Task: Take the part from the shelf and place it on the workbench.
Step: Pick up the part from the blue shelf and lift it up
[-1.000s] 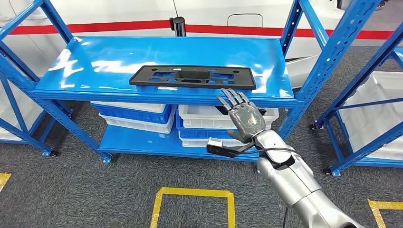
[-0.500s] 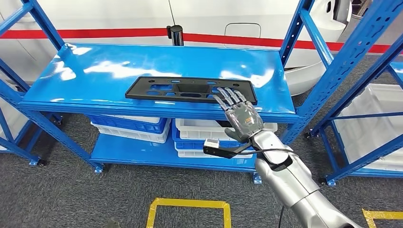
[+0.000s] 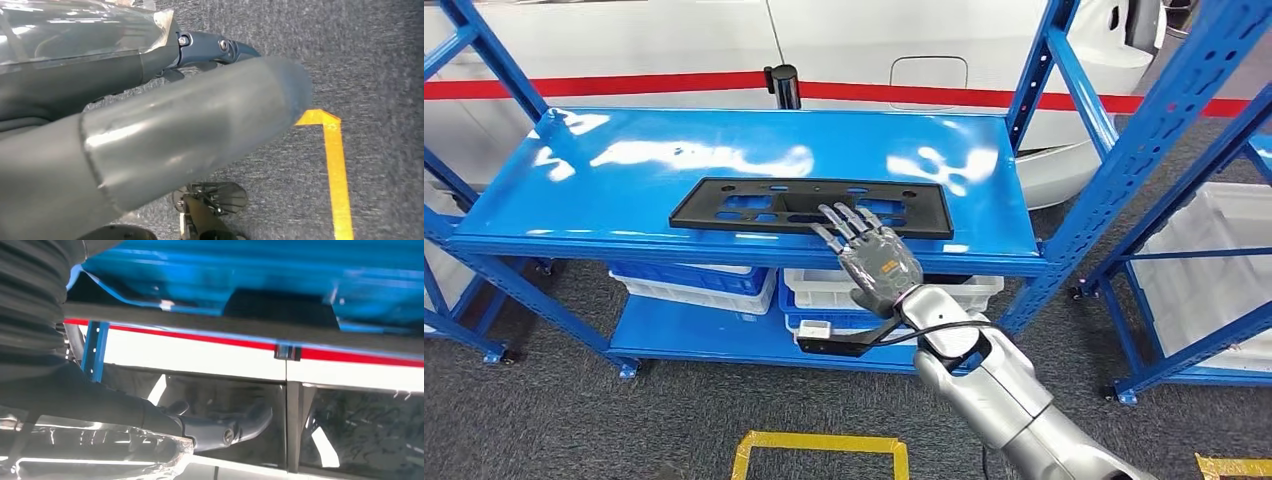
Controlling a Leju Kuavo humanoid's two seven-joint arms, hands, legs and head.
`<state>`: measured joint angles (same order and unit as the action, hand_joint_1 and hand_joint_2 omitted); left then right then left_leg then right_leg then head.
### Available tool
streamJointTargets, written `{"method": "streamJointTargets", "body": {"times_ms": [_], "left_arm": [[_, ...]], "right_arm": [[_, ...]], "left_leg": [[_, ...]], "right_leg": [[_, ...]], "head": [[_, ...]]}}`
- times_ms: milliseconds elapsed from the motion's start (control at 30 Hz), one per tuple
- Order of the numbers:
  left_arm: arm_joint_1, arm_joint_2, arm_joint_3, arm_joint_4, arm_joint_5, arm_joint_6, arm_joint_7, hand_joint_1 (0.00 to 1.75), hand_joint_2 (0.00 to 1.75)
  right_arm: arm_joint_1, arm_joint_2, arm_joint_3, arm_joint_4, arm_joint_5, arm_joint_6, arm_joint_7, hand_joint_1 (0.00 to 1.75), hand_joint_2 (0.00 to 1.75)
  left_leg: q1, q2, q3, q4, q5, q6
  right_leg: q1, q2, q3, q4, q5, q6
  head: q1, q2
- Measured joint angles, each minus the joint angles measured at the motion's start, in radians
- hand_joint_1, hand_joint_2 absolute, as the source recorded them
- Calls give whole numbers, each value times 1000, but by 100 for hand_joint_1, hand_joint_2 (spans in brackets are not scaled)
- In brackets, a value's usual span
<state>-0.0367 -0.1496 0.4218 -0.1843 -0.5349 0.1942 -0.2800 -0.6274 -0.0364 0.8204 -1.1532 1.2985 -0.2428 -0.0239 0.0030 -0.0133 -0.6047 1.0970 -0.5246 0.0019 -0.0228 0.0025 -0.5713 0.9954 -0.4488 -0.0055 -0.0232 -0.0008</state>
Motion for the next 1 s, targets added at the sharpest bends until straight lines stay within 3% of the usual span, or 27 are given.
{"method": "streamJointTargets", "body": {"times_ms": [67, 100, 133, 167, 233, 267, 333, 433, 500, 567, 600, 633, 667, 733, 800, 933, 1000], "left_arm": [[0, -1, 0, 0, -1, -1, 0, 0, 0], [1, -1, 0, 0, -2, -1, 0, 0, 0], [1, -1, 0, 0, -3, -2, 0, 0, 0], [1, -1, 0, 0, -4, -4, 0, 0, 0], [0, -1, 0, 0, -8, -6, 0, 0, 0], [-1, -1, 0, 0, -10, -6, 0, 0, 0], [-2, -1, 0, 0, -13, -9, 0, 0, 0], [-3, -2, 0, 0, -18, -12, -1, 0, 0], [-4, -3, 0, 0, -20, -13, -1, 0, 0], [-6, -3, 0, 0, -20, -14, 0, 0, 0], [-6, -3, 0, 0, -20, -15, 0, 0, 0], [-6, -4, 0, 0, -20, -15, 1, 0, 0], [-5, -4, 0, 0, -20, -14, 2, 0, 0], [-6, -6, 0, 0, -20, -13, 2, 0, 0], [-6, -7, 0, 0, -20, -12, 3, 0, 0], [-7, -9, 0, 0, -20, -12, 2, 0, 0], [-8, -9, 0, 0, -21, -13, 1, 0, 0]], "right_arm": [[-1, 6, 8, 1, 2, 2, 2, 0, 175], [0, 7, 12, 2, 4, 3, 4, 0, 175], [0, 8, 15, 2, 6, 5, 7, 0, 175], [0, 8, 18, 3, 11, 6, 12, 0, 175], [-1, 11, 23, 3, 25, 6, 27, 0, 175], [-3, 12, 25, 3, 33, 6, 35, 0, 175], [-5, 16, 29, 5, 44, 6, 45, 0, 175], [-8, 24, 36, 11, 57, 6, 60, 0, 175], [-14, 27, 42, 20, 64, 6, 68, 0, 175], [-18, 29, 46, 37, 69, 6, 73, 0, 175], [-18, 29, 49, 47, 71, 7, 75, 0, 175], [-18, 29, 51, 56, 73, 7, 77, 0, 175], [-19, 31, 53, 64, 75, 7, 78, 0, 175], [-24, 35, 57, 77, 77, 7, 80, 0, 175], [-33, 41, 58, 90, 79, 7, 84, 0, 175], [-50, 55, 59, 120, 86, 4, 94, 0, 175], [-63, 65, 58, 139, 90, 2, 99, 0, 175]], "left_leg": [[8, 2, -76, 133, -50, -13], [13, 3, -107, 176, -56, -18], [17, 4, -122, 186, -43, -21], [20, 6, -113, 150, -10, -23], [25, 11, -52, 10, 68, -25], [25, 11, -23, -52, 93, -24], [18, 10, -2, -96, 98, -16], [13, 7, 3, -103, 99, 10], [13, 8, 11, -112, 101, 27], [10, 8, 14, -112, 97, 37], [8, 7, 15, -112, 94, 40], [6, 5, 18, -112, 92, 41], [4, 3, 21, -111, 89, 41], [1, -1, 31, -111, 81, 37], [-5, -4, 37, -108, 71, 28], [-2, -3, 36, -100, 57, 9], [4, 1, 9, -37, 22, -4]], "right_leg": [[0, 0, 4, 0, -5, -7], [0, 0, 5, 0, -7, -8], [-1, 0, 7, 0, -9, -8], [-2, 0, 11, 0, -12, -6], [-3, 2, 21, 1, -21, 3], [-2, 2, 25, 1, -25, 10], [3, 2, 27, -1, -30, 22], [3, 1, 23, 4, -39, 40], [3, -1, -16, 82, -75, 37], [3, -1, -95, 226, -126, 28], [4, -1, -130, 282, -138, 29], [5, 0, -149, 303, -134, 34], [6, -1, -147, 283, -114, 41], [8, -1, -92, 142, -43, 51], [11, -1, -39, 26, 6, 45], [10, 1, -25, 3, 12, 15], [4, 1, -17, -2, 10, 1]], "head": [[-4, 0], [-4, 0], [-4, 0], [-4, 0], [-4, 0], [-4, 0], [-4, 0], [-3, 0], [-1, 0], [0, 0], [0, 0], [0, 0], [1, 0], [1, 0], [0, 0], [0, 0], [-3, 0]]}}
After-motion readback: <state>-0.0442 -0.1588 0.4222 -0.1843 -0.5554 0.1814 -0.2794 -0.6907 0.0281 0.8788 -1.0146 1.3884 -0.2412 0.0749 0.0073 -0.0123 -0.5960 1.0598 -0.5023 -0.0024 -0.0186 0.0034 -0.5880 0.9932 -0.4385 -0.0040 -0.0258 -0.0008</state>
